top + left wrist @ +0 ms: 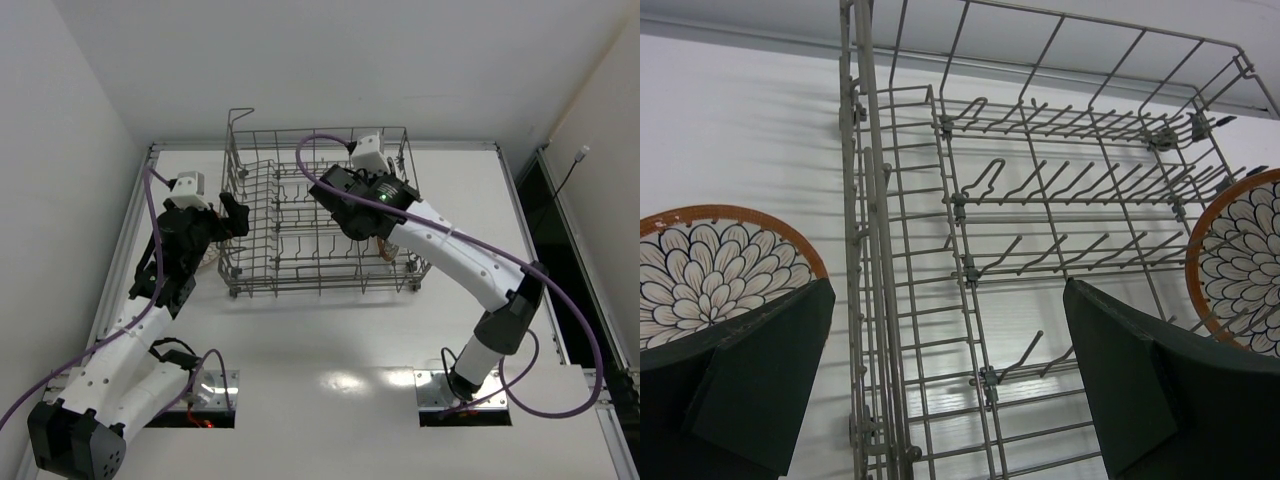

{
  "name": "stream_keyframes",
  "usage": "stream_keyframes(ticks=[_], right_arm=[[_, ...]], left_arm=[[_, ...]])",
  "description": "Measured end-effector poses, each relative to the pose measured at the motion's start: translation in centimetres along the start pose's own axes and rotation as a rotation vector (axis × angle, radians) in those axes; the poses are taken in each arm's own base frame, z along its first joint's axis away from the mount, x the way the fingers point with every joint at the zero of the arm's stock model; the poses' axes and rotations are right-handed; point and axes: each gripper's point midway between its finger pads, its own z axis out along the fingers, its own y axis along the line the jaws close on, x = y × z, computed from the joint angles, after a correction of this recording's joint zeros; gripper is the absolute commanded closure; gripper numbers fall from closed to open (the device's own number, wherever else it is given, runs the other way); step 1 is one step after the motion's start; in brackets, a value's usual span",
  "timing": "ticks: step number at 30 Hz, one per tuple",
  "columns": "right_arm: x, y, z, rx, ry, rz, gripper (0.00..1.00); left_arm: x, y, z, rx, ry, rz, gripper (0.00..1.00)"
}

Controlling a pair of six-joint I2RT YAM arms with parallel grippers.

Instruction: Load the plates into the dish rack

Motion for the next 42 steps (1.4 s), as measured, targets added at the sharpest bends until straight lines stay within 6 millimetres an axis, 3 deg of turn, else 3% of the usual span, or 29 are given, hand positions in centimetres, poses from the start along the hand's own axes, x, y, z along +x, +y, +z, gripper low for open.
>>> stream_keyframes(ticks=[12, 18, 23, 28, 32, 34, 36, 37, 38, 41, 42], right_arm=[[3.1, 4.9, 2.2, 0.019, 0.038, -0.13, 1.0], [4.5, 6.2, 2.7, 0.009, 0.045, -0.13, 1.0], [7.0, 7.3, 3.7, -0.014, 0.083, -0.165, 1.0], [7.1, 7.4, 5.0, -0.021, 0.093, -0.103, 0.99], [7.5, 6.9, 6.1, -0.048, 0.12, -0.033, 0.87], [8.0, 6.6, 6.1, -0.083, 0.144, -0.015, 0.85], [8.8, 6.6, 6.3, -0.117, 0.172, -0.009, 0.76], [9.3, 6.7, 6.3, -0.137, 0.19, -0.011, 0.68], [9.6, 6.7, 6.4, -0.15, 0.205, -0.009, 0.46], [9.7, 8.0, 6.5, -0.219, 0.228, 0.033, 0.15], [9.6, 8.3, 6.2, -0.237, 0.229, 0.043, 0.12]], left_arm=[[0.0, 0.0, 0.0, 0.0, 0.0, 0.0, 0.0], [0.0, 0.0, 0.0, 0.0, 0.0, 0.0, 0.0], [0.0, 0.0, 0.0, 0.0, 0.0, 0.0, 0.0], [0.0, 0.0, 0.0, 0.0, 0.0, 0.0, 0.0], [0.0, 0.0, 0.0, 0.0, 0.0, 0.0, 0.0], [0.0, 0.0, 0.0, 0.0, 0.0, 0.0, 0.0], [0.0, 0.0, 0.0, 0.0, 0.0, 0.0, 0.0], [0.0, 0.0, 0.0, 0.0, 0.0, 0.0, 0.0], [0.0, 0.0, 0.0, 0.0, 0.0, 0.0, 0.0], [0.0, 0.0, 0.0, 0.0, 0.0, 0.0, 0.0], [0.0, 0.0, 0.0, -0.001, 0.0, 0.0, 0.0]])
